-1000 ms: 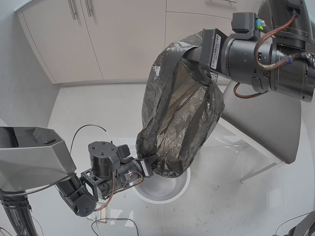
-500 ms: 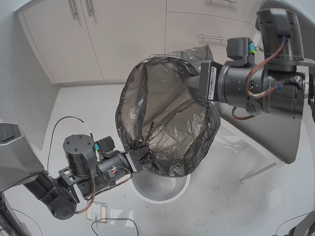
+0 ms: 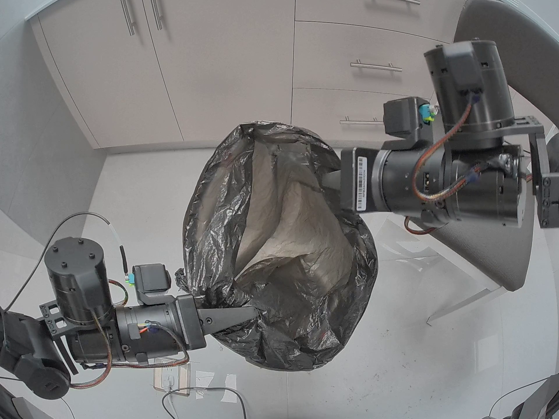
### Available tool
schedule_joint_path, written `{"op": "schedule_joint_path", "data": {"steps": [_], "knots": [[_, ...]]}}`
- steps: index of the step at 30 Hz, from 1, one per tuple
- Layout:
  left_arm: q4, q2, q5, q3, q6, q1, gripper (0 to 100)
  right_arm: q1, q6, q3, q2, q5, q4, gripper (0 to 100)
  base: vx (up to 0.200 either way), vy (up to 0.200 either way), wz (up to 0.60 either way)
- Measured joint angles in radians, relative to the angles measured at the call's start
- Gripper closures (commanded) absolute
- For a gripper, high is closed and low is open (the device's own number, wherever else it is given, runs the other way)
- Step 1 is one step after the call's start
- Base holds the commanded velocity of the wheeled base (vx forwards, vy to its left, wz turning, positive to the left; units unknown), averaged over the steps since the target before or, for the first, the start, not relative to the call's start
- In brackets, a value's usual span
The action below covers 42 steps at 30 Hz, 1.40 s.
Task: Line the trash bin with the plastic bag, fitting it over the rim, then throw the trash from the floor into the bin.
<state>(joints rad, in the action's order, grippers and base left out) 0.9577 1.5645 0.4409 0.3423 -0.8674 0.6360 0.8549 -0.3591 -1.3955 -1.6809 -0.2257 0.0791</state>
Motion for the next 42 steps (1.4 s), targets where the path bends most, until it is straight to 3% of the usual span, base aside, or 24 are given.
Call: {"op": "schedule_joint_path", "data": {"steps": [7, 14, 32, 42], "knots": [[-0.022, -0.063, 0.062, 0.027, -0.023, 0.012, 100, -0.001, 0.017, -0.191, 0.009, -0.003, 0.219, 100, 0.000, 0.000, 0.00], [-0.027, -0.028, 0.080, 0.101, -0.038, 0.060, 100, 0.016, 0.052, -0.281, 0.045, -0.026, 0.277, 100, 0.000, 0.000, 0.00], [-0.001, 0.221, 0.075, 0.152, -0.038, 0.099, 100, 0.109, 0.105, -0.203, 0.085, -0.099, 0.283, 100, 0.000, 0.000, 0.00], [0.003, 0.250, 0.058, 0.045, -0.031, 0.121, 100, 0.143, 0.102, -0.113, 0.078, -0.099, 0.274, 100, 0.000, 0.000, 0.00]]}}
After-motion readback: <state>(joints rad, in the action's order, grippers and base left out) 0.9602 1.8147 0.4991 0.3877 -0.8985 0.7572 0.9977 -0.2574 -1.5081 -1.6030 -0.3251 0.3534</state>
